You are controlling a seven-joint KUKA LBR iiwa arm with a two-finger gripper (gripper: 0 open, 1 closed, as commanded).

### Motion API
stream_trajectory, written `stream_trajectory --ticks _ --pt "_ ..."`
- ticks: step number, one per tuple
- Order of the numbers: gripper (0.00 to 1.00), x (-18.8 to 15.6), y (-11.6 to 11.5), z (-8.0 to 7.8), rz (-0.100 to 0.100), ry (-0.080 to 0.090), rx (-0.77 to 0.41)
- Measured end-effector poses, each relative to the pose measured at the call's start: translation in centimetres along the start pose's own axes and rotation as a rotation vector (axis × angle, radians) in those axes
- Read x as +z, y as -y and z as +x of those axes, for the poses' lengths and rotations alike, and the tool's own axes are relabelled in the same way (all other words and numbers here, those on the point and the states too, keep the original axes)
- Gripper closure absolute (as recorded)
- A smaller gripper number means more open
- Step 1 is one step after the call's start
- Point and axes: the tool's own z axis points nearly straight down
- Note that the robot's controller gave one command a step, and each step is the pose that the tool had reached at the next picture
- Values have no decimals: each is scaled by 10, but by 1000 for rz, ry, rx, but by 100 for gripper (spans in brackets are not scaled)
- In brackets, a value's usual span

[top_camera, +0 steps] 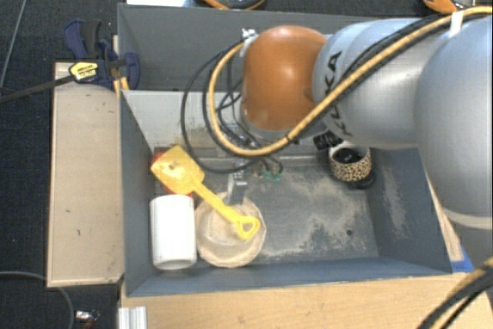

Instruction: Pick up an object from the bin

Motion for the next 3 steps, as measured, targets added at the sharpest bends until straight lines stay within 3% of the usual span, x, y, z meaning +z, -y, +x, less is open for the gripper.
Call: stream_trajectory --ticks 1,2,3 --pt "0 -4 1 -2 -1 7 6" --pt "0 90 -37 3 8 8 209" --pt "0 46 -50 2 1 15 377"
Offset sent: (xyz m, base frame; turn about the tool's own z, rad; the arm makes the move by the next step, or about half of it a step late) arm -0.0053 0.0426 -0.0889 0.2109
